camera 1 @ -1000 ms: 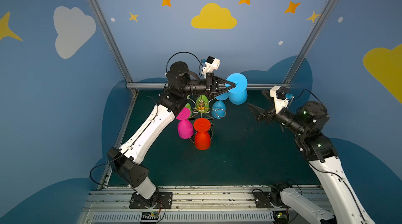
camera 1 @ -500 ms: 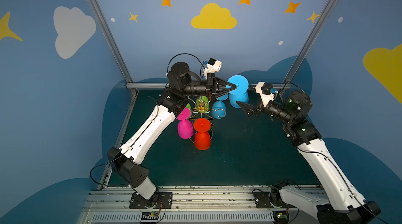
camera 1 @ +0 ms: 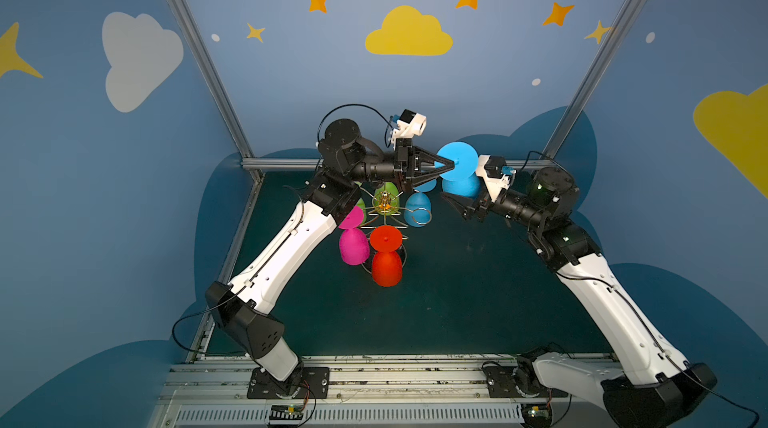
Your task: Take the wine glass off the wine glass rack
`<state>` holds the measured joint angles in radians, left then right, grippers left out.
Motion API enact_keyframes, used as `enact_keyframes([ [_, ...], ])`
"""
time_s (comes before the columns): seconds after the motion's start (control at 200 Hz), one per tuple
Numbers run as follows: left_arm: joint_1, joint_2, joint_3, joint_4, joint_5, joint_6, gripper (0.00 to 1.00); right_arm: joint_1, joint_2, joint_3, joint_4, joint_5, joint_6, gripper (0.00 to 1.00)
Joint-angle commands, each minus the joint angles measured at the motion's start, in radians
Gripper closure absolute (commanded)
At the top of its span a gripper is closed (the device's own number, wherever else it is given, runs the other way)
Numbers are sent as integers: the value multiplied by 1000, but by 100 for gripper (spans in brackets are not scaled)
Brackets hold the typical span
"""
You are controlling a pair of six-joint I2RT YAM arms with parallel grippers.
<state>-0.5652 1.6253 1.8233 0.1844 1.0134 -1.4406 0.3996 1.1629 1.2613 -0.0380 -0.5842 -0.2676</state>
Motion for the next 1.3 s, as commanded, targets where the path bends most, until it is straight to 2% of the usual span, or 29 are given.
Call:
enact_keyframes([
  [0.0,-1,-2,4,46,20,5,97,6,-14,23,17,22,34,29],
  [0.11,4,-2,0,30,17,29,97,12,-33,28,-14,35,53,44],
  [0.15,6,-4,-3,27,13,37,94,15,-42,29,-31,41,59,48],
  [0.19,9,-7,-5,25,10,47,84,16,-54,28,-46,46,69,51],
  [0.28,19,-15,-14,14,4,86,56,16,-87,24,-89,75,96,57],
  [0.36,30,-35,-34,-11,-15,142,37,16,-121,27,-159,128,116,60],
  [0.476,46,-57,-64,-59,-55,259,28,15,-169,48,-300,215,135,62],
  [0.571,49,-71,-57,-199,-131,491,25,15,-202,64,-416,272,153,63],
  [0.661,44,-93,-52,-341,-283,779,25,16,-222,87,-511,309,177,64],
  [0.726,32,-112,-64,-374,-400,966,26,16,-226,111,-577,319,193,65],
  [0.861,-16,-161,-157,-273,-636,1315,29,17,-213,166,-684,328,213,66],
  [0.941,-53,-177,-221,-168,-719,1521,30,16,-199,190,-727,319,222,67],
  [1.026,-86,-177,-269,-72,-747,1723,31,18,-179,218,-767,301,234,68],
  [1.116,-98,-162,-296,12,-742,1835,32,20,-160,239,-788,280,246,69],
  [1.297,-101,-126,-281,82,-685,1904,37,28,-132,250,-804,260,261,71],
])
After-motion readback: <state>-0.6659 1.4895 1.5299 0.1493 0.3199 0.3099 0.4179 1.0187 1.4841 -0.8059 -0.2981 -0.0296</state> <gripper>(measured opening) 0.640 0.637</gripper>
